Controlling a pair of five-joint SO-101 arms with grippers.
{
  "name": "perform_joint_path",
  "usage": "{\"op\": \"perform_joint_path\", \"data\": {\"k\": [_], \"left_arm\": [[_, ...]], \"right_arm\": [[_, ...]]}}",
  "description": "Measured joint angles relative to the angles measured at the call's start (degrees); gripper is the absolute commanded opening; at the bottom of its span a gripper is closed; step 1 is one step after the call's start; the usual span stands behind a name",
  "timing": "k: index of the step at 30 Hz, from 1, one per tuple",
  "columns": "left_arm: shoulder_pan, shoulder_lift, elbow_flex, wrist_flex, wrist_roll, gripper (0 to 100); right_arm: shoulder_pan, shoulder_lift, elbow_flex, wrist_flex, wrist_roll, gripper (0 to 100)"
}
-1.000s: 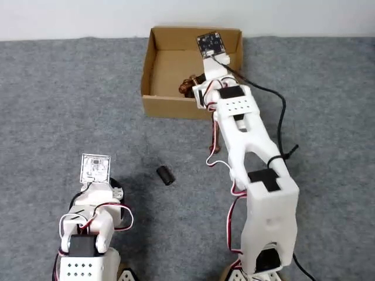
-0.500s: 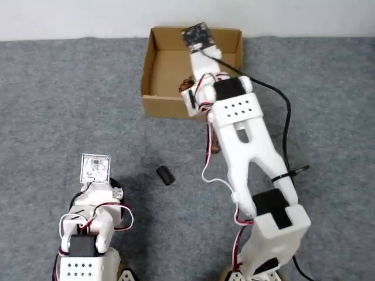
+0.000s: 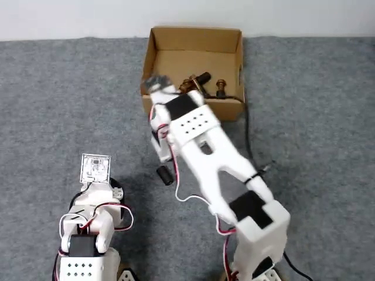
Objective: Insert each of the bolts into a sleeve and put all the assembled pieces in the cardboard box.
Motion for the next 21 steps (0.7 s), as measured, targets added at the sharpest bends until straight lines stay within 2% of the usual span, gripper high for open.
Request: {"op": "perform_joint_path", "data": {"k": [10,21], "left_arm": [[0.0,0.0,0.0,0.0,0.0,0],[0.0,0.0,0.0,0.0,0.0,0]], "right_arm": [[-5.9,9.6,0.0,-1.8,-2.1,10.8],[-6.2,18.3,-0.1,-9.1,-2.1,9.6]]}}
